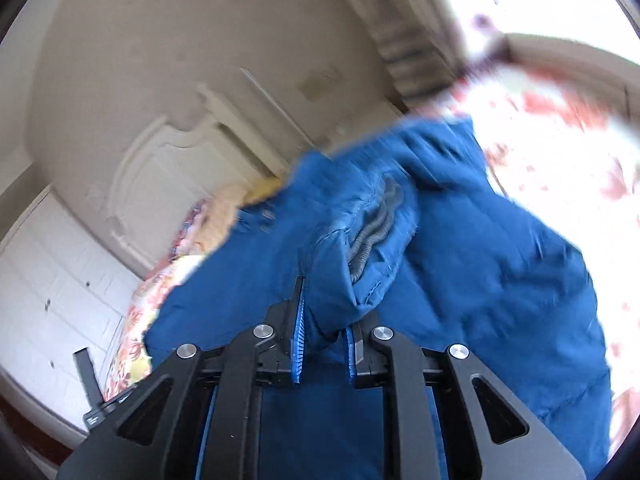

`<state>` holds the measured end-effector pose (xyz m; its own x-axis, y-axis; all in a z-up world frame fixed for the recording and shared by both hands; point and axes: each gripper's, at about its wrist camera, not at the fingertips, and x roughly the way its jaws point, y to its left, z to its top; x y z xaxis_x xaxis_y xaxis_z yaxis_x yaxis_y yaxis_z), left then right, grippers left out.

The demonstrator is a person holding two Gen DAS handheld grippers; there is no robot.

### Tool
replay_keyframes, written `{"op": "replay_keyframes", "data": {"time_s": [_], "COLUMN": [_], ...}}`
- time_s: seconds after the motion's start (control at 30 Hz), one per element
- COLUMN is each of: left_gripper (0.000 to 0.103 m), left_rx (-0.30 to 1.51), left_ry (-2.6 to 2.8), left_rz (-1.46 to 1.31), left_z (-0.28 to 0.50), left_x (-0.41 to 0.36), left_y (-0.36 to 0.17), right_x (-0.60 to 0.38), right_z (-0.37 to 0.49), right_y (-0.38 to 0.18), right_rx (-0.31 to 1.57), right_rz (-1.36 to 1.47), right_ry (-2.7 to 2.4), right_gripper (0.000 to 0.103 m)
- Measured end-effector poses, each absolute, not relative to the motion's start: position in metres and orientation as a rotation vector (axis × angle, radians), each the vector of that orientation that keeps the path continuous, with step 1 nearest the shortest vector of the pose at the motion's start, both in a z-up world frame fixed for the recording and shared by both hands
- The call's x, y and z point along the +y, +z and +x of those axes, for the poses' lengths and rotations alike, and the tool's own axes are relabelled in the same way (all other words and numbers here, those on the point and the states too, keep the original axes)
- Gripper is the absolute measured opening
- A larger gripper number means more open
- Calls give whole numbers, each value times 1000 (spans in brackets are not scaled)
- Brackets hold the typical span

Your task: Fold large clothes

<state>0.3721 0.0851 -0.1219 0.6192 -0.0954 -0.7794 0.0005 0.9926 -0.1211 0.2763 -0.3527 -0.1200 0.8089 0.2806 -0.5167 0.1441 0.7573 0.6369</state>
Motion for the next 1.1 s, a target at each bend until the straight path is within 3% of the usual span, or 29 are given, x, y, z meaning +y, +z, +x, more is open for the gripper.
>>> {"op": "replay_keyframes", "data": {"time_s": [0.1,0.23,0.43,0.63,0.67,0.77,0.83,0.97,1.1], "left_gripper": [100,100,100,100,100,99,90,92,97], "left_rx": [905,905,907,905,904,857,761,538,589], "left_ry": [-56,-58,-60,-63,-64,-52,-28,-60,-177], "left_rz": [-118,-122,-127,-132,-134,-135,-164,-272,-185], "left_z": [372,372,372,373,372,364,348,322,351], "left_x": [85,85,86,88,88,89,94,98,51], "left_y": [-123,-122,-122,-121,-121,-113,-97,-42,-15], "right_x": [-352,-358,-310,-286,-292,-307,-309,-309,-304], "right_z": [276,250,258,320,328,324,324,322,323], "right_y": [-114,-94,-30,-75,-96,-111,-113,-114,-113], "right_rx": [653,590,497,750,818,791,793,793,790], "right_rz": [703,683,271,44,61,142,149,132,132], "right_ry": [60,-106,-49,-65,-65,-20,-12,-18,-17], "right_gripper": [19,38,38,38,38,38,38,38,38]}}
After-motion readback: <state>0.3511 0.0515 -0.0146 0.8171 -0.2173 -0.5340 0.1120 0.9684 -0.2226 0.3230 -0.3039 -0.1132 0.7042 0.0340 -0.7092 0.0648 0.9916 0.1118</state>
